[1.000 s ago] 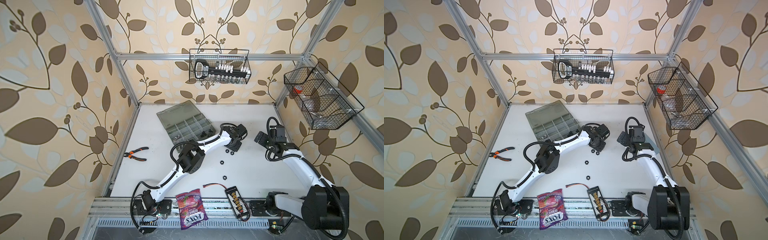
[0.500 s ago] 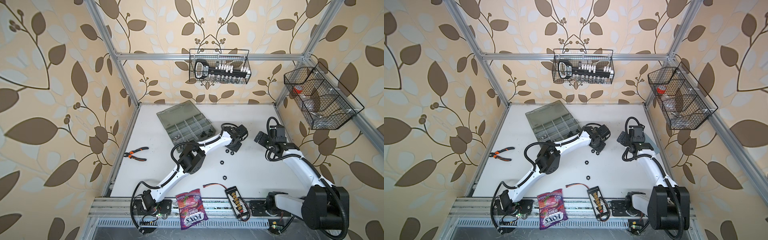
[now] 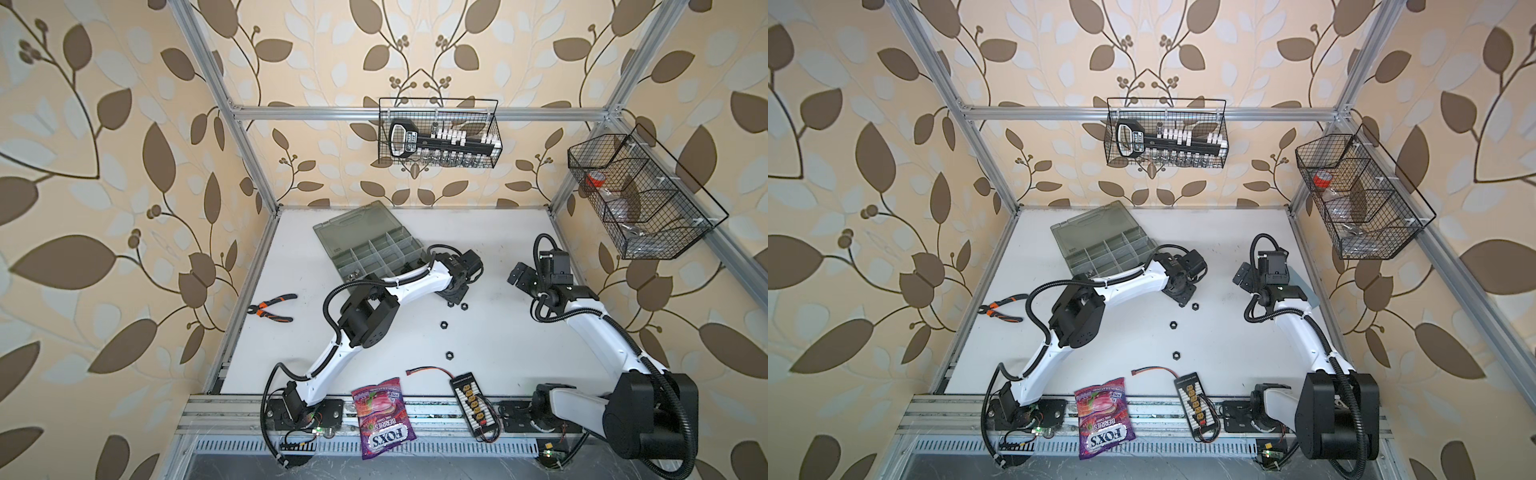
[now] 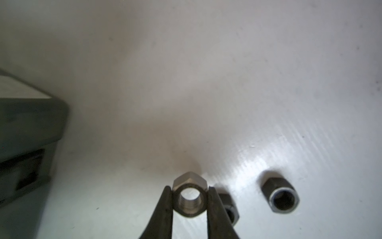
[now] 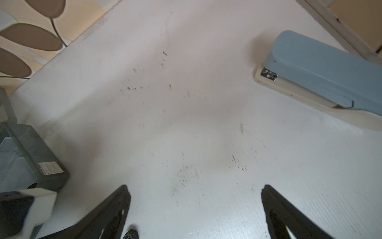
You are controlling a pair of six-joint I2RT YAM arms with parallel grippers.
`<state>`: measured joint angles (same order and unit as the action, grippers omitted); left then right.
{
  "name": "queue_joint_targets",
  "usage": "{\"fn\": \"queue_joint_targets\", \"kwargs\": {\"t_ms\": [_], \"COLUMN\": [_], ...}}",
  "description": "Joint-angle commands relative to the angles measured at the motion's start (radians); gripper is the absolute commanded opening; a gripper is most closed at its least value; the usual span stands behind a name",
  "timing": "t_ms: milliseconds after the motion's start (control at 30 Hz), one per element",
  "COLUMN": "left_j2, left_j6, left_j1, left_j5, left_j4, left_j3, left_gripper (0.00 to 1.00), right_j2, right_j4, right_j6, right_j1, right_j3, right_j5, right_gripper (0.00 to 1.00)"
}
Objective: Sort the screws and nuts into containers
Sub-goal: Pick up the nut at the center of the table, then place the nut into the container.
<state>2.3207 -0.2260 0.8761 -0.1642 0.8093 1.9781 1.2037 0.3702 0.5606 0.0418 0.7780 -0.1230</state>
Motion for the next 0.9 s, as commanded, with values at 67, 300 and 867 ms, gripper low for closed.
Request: {"fn": "queue_joint_targets", "kwargs": {"t_ms": [67,300,867], "left_j2": [-0.246,-0.462,-0.723], "left_j6": [-0.062,-0.097,-0.108], "left_j1": [-0.080,-0.197,-0.548], "left_j5": [-0.056,-0.073,-0.051], "left_j4": [-0.070,-0.122,-0.150], "left_j3": [-0.149,-0.353,-0.659], "left_gripper": [0.15,0.15,0.15], "right_j2": [-0.016,-0.013,-0.037], "right_j4": [-0.007,-0.012,-0.036], "right_j6": [0.002,0.002,-0.005], "right_j1": [0.005,0.005,0.003], "right_j3": [-0.005,-0.006,-0.023], "right_j5": [0.016,0.031,0.076], "right_gripper": [1.00,1.00,0.99]}}
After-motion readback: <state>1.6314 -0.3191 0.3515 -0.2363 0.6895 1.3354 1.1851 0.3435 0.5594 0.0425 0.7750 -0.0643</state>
